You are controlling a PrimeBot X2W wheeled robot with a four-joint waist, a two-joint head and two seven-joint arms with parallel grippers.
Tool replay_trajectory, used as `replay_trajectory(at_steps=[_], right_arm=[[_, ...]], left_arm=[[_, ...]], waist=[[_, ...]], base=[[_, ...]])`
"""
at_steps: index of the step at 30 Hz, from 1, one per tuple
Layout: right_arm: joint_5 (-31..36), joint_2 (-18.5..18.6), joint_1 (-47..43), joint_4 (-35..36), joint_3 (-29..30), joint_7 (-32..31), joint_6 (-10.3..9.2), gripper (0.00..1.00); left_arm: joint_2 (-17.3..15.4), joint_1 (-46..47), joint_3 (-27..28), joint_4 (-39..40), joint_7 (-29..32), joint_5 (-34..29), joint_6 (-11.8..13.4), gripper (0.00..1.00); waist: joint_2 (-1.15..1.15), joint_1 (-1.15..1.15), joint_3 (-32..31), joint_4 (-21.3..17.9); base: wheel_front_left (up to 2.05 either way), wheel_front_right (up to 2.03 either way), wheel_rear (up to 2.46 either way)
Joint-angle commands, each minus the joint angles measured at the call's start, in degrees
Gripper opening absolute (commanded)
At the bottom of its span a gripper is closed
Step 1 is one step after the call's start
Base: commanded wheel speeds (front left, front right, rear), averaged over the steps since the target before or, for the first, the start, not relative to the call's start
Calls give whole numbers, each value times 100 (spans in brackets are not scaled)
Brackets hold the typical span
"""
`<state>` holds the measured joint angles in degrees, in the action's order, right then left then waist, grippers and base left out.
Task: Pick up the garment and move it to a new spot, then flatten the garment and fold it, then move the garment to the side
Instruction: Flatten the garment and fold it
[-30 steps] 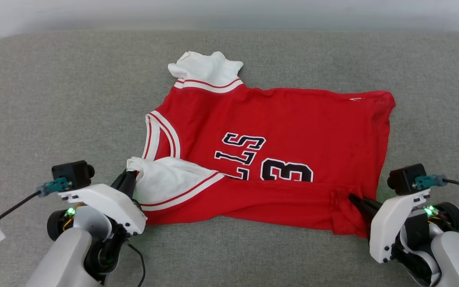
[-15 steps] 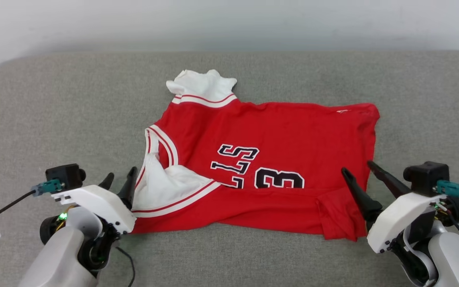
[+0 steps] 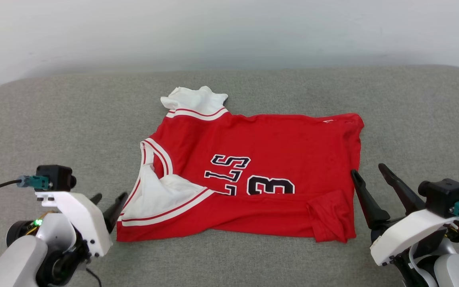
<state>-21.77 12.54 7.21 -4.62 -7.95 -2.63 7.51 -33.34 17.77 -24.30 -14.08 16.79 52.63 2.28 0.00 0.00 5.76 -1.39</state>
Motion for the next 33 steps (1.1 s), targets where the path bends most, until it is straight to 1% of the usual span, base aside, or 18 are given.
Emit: replay_trajectory(at_steps=[1, 4, 7, 11, 15, 18, 19, 20, 21, 23, 27, 31, 32, 33], right_arm=[[67, -84, -105, 121, 68, -33, -4, 100], [108, -185, -137, 249, 121, -74, -4, 100], [127, -262, -106, 341, 152, -100, -4, 100], [123, -313, 17, 380, 146, -129, -4, 100], [58, -294, 101, 336, 152, -175, -4, 100], [-73, -236, 92, 262, 213, -272, -4, 100], [-135, -217, 82, 246, 252, -304, -4, 100], [-211, -198, 53, 215, 296, -379, -4, 100], [-279, -172, 16, 194, 350, -464, -4, 100], [-389, -75, -70, 155, 487, -746, -4, 100], [-616, 104, -230, 120, 627, -1691, -3, 100], [-753, 202, -269, 169, 507, -2625, -3, 100], [-785, 205, -243, 186, 462, -2800, -3, 100], [-785, 205, -243, 186, 462, -2800, -3, 100]], left_arm=[[-200, -198, -49, 306, 404, 122, 93, 100], [-486, -418, -73, 743, 956, 307, 214, 100], [-666, -582, -42, 1025, 1249, 429, 365, 100], [-710, -642, 8, 1050, 1414, 555, 480, 100], [-620, -557, -28, 821, 1540, 678, 475, 100], [-463, -609, -163, 543, 1746, 814, 434, 100], [-396, -633, -200, 447, 1777, 855, 412, 84], [-336, -653, -243, 365, 1815, 896, 377, 41], [-266, -674, -258, 312, 1787, 938, 345, 0], [-167, -733, -305, 227, 1748, 976, 277, 0], [-124, -741, -223, 164, 1423, 911, 155, 0], [-141, -628, -102, 250, 1090, 800, 64, 0], [-166, -591, -79, 310, 1006, 752, 62, 0], [-166, -591, -79, 310, 1006, 752, 62, 0]], waist=[[0, 0, 84, -53], [0, 0, 238, -132], [0, 0, 471, -205], [0, 0, 791, -304], [0, 0, 997, -399], [0, 0, 1042, -452], [0, 0, 1039, -468], [0, 0, 1027, -478], [0, 0, 1005, -481], [0, 0, 933, -473], [0, 0, 799, -414], [0, 0, 724, -351], [0, 0, 715, -328], [0, 0, 715, -328]], base=[[0, 0, 0], [0, 0, 0], [0, 0, 0], [0, 0, 0], [0, 0, 0], [0, 0, 0], [0, 0, 0], [0, 0, 0], [0, 0, 0], [0, 0, 0], [0, 0, 0], [0, 0, 0], [0, 0, 0], [0, 0, 0]])
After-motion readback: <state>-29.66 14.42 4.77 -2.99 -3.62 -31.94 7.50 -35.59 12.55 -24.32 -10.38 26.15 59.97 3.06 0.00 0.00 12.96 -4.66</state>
